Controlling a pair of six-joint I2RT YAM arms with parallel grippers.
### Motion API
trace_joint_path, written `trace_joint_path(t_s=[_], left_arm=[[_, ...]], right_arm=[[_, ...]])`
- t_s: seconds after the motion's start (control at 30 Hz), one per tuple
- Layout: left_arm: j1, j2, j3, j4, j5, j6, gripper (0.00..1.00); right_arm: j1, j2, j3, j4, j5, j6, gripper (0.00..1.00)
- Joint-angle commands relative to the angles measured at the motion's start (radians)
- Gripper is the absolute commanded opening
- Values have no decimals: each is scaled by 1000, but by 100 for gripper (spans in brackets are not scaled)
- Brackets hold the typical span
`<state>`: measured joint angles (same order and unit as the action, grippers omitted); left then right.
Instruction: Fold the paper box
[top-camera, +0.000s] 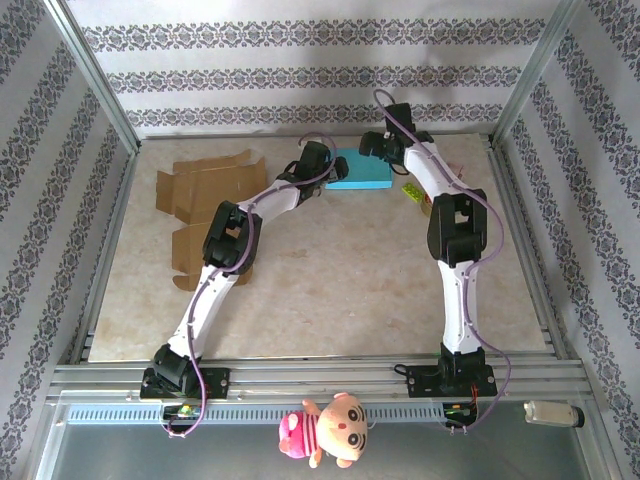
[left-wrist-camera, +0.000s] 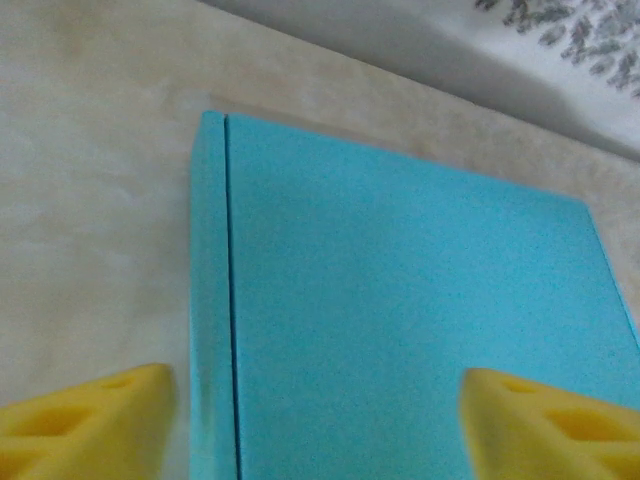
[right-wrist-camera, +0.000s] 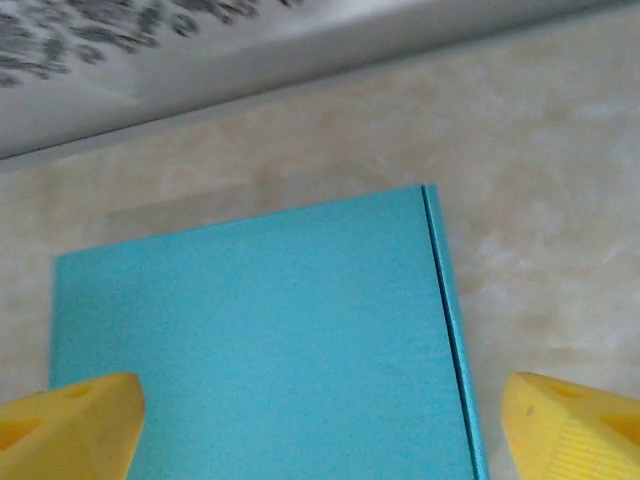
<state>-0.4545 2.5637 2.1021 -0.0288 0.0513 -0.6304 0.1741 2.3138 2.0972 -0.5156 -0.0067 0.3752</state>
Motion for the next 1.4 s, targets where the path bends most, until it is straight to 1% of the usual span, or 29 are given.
trace_joint_path(t_s=[0.0,0.03,0.07,0.13,0.17,0.23,0.37,0.43,0.53,0.6,0.63,0.73,0.8,0.93,1.0,1.03,1.1,1.17,1.23,1.27,1.37], left_arm=[[29,-292,-172,-37,-25,63,91],[45,-387,-275,-28,-31,62,95],[58,-464,-366,-14,-28,59,96],[96,-677,-571,18,-15,41,98],[115,-761,-648,3,-17,26,98],[155,-945,-783,-90,-34,12,97],[190,-1264,-973,-298,-93,31,97],[194,-1418,-1050,-420,-130,24,97],[200,-1605,-1116,-567,-163,-12,97],[202,-1697,-1147,-638,-180,-30,97],[204,-1734,-1164,-665,-189,-38,97],[206,-1783,-1194,-710,-187,-46,97],[208,-1789,-1208,-712,-161,-46,97],[208,-1780,-1239,-688,-140,-45,97],[209,-1767,-1245,-684,-147,-44,97],[209,-1759,-1245,-683,-152,-45,97],[212,-1745,-1246,-668,-156,-43,97],[226,-1730,-1250,-628,-149,-40,97],[263,-1694,-1239,-573,-120,-16,97],[288,-1668,-1228,-554,-103,-3,97],[379,-1561,-1174,-511,-31,52,97]], right_arm=[[27,-170,-33,-74,-45,-87,93],[56,-202,-64,-62,-87,-101,93],[86,-219,-79,-56,-115,-106,94],[159,-210,-60,-67,-161,-88,94],[187,-191,-38,-72,-181,-66,94],[237,-122,46,-90,-218,-14,93],[306,38,249,-104,-220,65,92],[331,150,381,-115,-222,113,91],[372,296,532,-88,-219,173,88],[391,381,616,-73,-229,205,86],[400,416,644,-66,-219,223,83],[413,472,643,-8,-216,273,76],[416,497,637,20,-258,313,67],[437,536,631,60,-292,355,46],[447,544,622,66,-290,356,37],[448,547,620,67,-295,355,29],[447,545,620,63,-308,356,20],[439,519,619,54,-336,342,8],[428,454,593,20,-358,284,0],[424,406,556,12,-367,247,0],[413,192,293,34,-394,106,0]])
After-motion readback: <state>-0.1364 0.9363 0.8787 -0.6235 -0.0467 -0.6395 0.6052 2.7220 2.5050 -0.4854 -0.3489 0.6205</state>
